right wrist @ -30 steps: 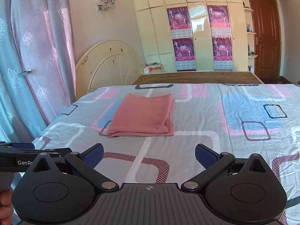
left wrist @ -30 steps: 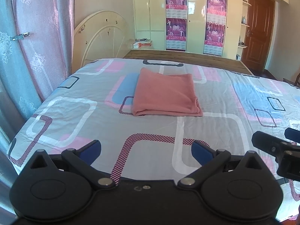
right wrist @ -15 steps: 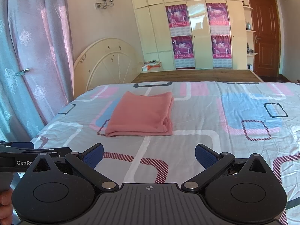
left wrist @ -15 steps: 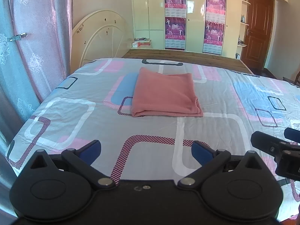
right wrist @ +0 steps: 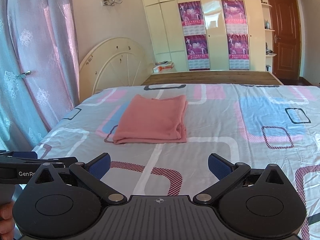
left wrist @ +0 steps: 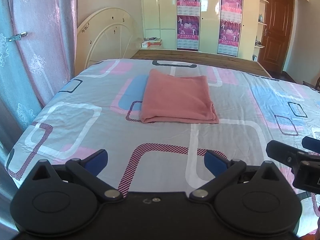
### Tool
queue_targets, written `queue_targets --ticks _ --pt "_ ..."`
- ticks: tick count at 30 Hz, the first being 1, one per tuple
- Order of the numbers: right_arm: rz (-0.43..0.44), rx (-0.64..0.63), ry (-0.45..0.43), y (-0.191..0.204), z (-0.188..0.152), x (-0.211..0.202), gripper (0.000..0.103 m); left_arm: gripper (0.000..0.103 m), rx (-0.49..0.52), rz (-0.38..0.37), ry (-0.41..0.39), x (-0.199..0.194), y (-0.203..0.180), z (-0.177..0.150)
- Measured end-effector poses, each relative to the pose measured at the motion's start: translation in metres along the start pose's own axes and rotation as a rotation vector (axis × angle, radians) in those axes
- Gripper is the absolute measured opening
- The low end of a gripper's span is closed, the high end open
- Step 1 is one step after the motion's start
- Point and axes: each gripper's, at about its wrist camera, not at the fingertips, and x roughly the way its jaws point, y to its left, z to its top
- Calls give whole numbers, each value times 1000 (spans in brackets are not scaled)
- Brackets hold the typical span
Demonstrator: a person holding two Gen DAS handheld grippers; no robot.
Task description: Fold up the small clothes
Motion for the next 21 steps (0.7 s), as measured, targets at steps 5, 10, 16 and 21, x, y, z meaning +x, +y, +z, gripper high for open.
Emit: queue_targets --ticks 5,10,16,21 --pt "-1 8 6 -1 1 5 102 102 0 0 0 1 -1 0" --pt "-1 11 15 -2 1 11 102 102 1 -5 9 7 -1 3" --pt "-8 24 32 -6 2 23 102 102 15 -39 13 26 -1 9" --pt "-30 40 61 -12 2 39 102 102 24 -33 34 53 -1 16"
